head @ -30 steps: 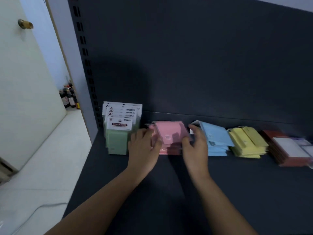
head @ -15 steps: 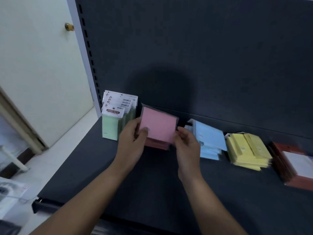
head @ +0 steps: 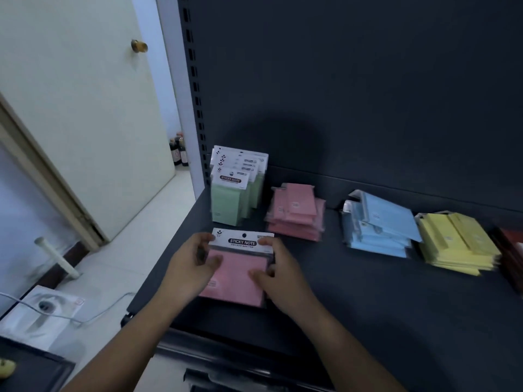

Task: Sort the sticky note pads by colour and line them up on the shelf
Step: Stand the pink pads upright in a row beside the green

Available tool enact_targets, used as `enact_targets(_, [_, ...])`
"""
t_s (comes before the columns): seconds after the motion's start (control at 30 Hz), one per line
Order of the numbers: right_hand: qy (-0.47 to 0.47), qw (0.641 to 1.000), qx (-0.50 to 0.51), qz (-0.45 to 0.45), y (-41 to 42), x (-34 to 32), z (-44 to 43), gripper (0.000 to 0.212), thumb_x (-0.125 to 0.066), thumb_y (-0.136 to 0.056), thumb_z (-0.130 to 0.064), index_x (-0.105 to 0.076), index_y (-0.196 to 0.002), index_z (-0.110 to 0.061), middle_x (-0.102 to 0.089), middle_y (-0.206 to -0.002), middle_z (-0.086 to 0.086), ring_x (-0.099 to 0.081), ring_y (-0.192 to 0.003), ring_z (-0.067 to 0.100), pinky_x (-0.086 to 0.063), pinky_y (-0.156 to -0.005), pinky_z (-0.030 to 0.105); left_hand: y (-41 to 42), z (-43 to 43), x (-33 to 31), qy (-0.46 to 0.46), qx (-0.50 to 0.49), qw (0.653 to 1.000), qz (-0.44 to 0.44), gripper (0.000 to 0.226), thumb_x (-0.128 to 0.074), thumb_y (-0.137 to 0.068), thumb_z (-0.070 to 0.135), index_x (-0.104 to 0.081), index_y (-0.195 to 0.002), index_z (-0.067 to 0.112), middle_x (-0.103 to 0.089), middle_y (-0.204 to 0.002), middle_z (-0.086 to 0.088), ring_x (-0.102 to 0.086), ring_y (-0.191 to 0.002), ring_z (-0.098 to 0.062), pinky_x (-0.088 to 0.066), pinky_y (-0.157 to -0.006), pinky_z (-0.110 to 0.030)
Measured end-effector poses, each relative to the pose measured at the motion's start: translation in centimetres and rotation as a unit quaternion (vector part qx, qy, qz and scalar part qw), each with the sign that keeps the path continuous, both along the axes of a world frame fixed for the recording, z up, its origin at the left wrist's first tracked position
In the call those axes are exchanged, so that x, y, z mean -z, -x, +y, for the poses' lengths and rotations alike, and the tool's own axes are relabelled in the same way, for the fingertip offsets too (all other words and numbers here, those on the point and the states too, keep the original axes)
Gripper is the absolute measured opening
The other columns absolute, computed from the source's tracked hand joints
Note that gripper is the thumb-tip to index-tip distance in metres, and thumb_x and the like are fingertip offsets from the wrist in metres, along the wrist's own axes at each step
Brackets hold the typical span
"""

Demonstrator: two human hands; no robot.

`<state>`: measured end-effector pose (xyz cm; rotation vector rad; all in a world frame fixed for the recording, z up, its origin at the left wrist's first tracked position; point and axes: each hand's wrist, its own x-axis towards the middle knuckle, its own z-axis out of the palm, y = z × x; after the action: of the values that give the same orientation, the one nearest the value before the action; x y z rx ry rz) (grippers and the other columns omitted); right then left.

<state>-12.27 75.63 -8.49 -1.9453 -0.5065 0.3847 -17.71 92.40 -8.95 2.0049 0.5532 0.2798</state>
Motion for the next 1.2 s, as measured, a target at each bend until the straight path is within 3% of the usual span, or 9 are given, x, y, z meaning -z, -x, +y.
enact_targets(0.13, [0.105, 0.988, -0.002, -0.111, 0.8, 0.5, 1.7, 0.059, -0.066, -0.083, -0.018, -0.038, -0.135, -0.018, -0.042, -0.13, -0.003, -0.042, -0.114, 0.008, -0.03, -0.098, 0.014, 0.5, 1.4, -0.4, -0.229, 0.014, 0.973, 0.032, 0.018, -0.063, -0.08, 0.03, -0.056, -0.096, 0.026, -0.052, -0.086, 0.009, -0.053, -0.079, -0.014, -0.033, -0.06, -0.026])
enact_targets(0.27, [0.221, 0.956, 0.013, -0.194, 1.0, 0.7, 2.0, 0.062, -0.064, -0.082, -0.035, -0.037, -0.134, -0.02, -0.03, -0.134, -0.004, -0.033, -0.12, 0.016, -0.029, -0.105, 0.027, 0.2, 1.7, -0.3, -0.279, 0.034, 0.957, 0.069, 0.028, -0.069, -0.077, 0.029, -0.062, -0.102, 0.018, -0.049, -0.11, 0.001, -0.044, -0.105, -0.022, -0.037, -0.082, -0.031])
enact_targets(0.37, [0.146, 0.967, 0.073, -0.196, 0.2, 0.1, 1.4, 0.042, -0.064, -0.084, -0.023, -0.05, -0.122, -0.017, -0.043, -0.124, -0.004, -0.04, -0.114, 0.014, -0.03, -0.098, 0.018, -0.7, 0.6, -1.1, -0.266, 0.067, 0.962, -0.007, 0.026, -0.07, -0.076, 0.016, -0.064, -0.101, 0.014, -0.054, -0.111, -0.001, -0.047, -0.107, -0.024, -0.037, -0.089, -0.033])
enact_targets(0.53, [-0.016, 0.938, 0.279, -0.205, -3.0, -1.9, -0.8, 0.032, -0.057, -0.083, 0.001, -0.059, -0.109, -0.017, -0.051, -0.098, -0.018, -0.049, -0.105, 0.015, -0.039, -0.091, 0.021, -3.8, -2.9, -3.4, -0.071, 0.136, 0.981, -0.114, 0.029, -0.064, -0.084, 0.01, -0.061, -0.112, 0.013, -0.059, -0.101, 0.008, -0.054, -0.104, -0.016, -0.041, -0.094, -0.03])
enact_targets(0.7, [-0.094, 0.959, 0.261, -0.055, -5.9, -2.5, -1.6, 0.037, -0.052, -0.086, 0.001, -0.052, -0.115, -0.022, -0.061, -0.117, 0.004, -0.059, -0.102, 0.007, -0.046, -0.092, 0.02, -8.2, -5.6, -4.0, -0.075, 0.173, 0.98, -0.056, 0.05, -0.057, -0.087, 0.013, -0.044, -0.135, 0.016, -0.046, -0.136, -0.009, -0.036, -0.13, -0.024, -0.028, -0.108, -0.033])
enact_targets(0.77, [-0.122, 0.963, 0.242, -0.005, -6.1, -2.6, -1.5, 0.038, -0.05, -0.087, 0.003, -0.054, -0.118, -0.019, -0.064, -0.116, 0.006, -0.063, -0.101, 0.013, -0.05, -0.095, 0.035, -9.2, -6.3, -3.6, -0.079, 0.187, 0.979, -0.03, 0.054, -0.054, -0.09, 0.016, -0.037, -0.141, 0.021, -0.034, -0.147, -0.008, -0.021, -0.14, -0.021, -0.016, -0.114, -0.034])
enact_targets(0.93, [-0.104, 0.956, 0.273, -0.01, -6.1, -2.3, -1.8, 0.035, -0.052, -0.091, -0.004, -0.057, -0.125, -0.008, -0.063, -0.117, 0.009, -0.061, -0.108, 0.02, -0.046, -0.1, 0.04, -9.4, -7.0, -3.0, -0.097, 0.2, 0.974, -0.042, 0.053, -0.049, -0.092, 0.015, -0.034, -0.143, 0.019, -0.022, -0.154, -0.004, -0.006, -0.145, -0.014, -0.005, -0.118, -0.032])
enact_targets(1.07, [-0.208, 0.923, 0.323, -0.018, -4.9, -2.6, -2.3, 0.016, -0.06, -0.088, -0.007, -0.069, -0.101, -0.011, -0.07, -0.092, -0.005, -0.064, -0.087, 0.005, -0.05, -0.084, 0.019, -7.7, -7.7, -3.6, 0.07, 0.164, 0.966, -0.187, 0.028, -0.058, -0.089, 0.005, -0.061, -0.116, 0.011, -0.057, -0.113, 0.014, -0.052, -0.106, 0.009, -0.033, -0.088, 0.0])
enact_targets(1.2, [-0.317, 0.887, 0.329, 0.067, -3.0, -2.5, -3.8, 0.015, -0.066, -0.082, -0.001, -0.058, -0.081, -0.013, -0.058, -0.075, 0.0, -0.056, -0.077, 0.011, -0.047, -0.078, 0.022, -6.0, -8.0, -3.5, 0.309, 0.09, 0.933, -0.16, 0.01, -0.063, -0.085, 0.007, -0.062, -0.077, 0.012, -0.064, -0.078, -0.002, -0.058, -0.074, -0.01, -0.048, -0.073, -0.02])
